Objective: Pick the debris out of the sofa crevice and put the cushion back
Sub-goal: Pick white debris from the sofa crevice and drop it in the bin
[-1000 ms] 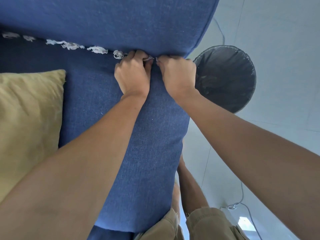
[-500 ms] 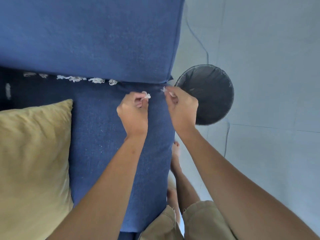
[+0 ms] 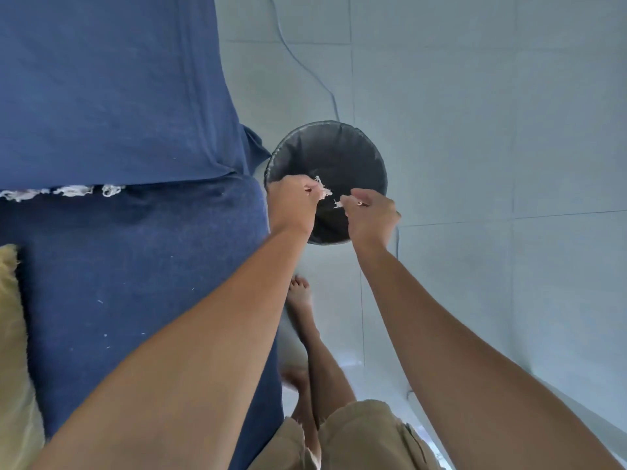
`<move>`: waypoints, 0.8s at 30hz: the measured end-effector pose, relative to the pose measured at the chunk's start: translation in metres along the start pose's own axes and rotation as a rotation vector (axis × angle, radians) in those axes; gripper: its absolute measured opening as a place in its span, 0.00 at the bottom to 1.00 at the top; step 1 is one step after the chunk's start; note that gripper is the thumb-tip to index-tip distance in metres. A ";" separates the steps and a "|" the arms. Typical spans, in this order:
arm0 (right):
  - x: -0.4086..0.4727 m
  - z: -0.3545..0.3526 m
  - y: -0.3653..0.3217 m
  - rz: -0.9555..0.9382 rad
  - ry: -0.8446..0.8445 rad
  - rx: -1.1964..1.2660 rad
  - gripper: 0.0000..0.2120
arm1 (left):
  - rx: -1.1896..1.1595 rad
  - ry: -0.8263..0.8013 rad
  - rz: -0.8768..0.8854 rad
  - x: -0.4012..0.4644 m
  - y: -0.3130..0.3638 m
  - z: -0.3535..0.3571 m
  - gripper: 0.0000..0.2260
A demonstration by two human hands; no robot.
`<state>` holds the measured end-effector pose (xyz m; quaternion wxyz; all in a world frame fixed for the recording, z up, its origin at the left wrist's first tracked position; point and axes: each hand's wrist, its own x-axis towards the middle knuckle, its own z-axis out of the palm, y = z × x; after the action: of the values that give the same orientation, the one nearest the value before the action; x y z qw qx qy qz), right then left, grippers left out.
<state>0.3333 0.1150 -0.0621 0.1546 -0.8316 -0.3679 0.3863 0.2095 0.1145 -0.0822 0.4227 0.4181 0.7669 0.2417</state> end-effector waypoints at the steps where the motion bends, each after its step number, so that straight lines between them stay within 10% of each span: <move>1: 0.003 -0.002 0.004 0.007 -0.012 -0.001 0.11 | 0.034 -0.028 -0.015 0.003 -0.003 0.006 0.05; 11: -0.031 0.005 0.001 -0.099 -0.081 0.000 0.09 | -0.014 0.102 0.090 -0.049 -0.023 -0.062 0.10; 24: -0.160 0.163 -0.075 -1.005 -0.313 -0.310 0.11 | 0.397 0.440 0.068 -0.047 -0.153 -0.249 0.16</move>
<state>0.1043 0.0451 -0.0432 0.1394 -0.4991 -0.7910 0.3254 -0.0550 -0.0112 -0.0411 0.1479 0.4555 0.8580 0.1857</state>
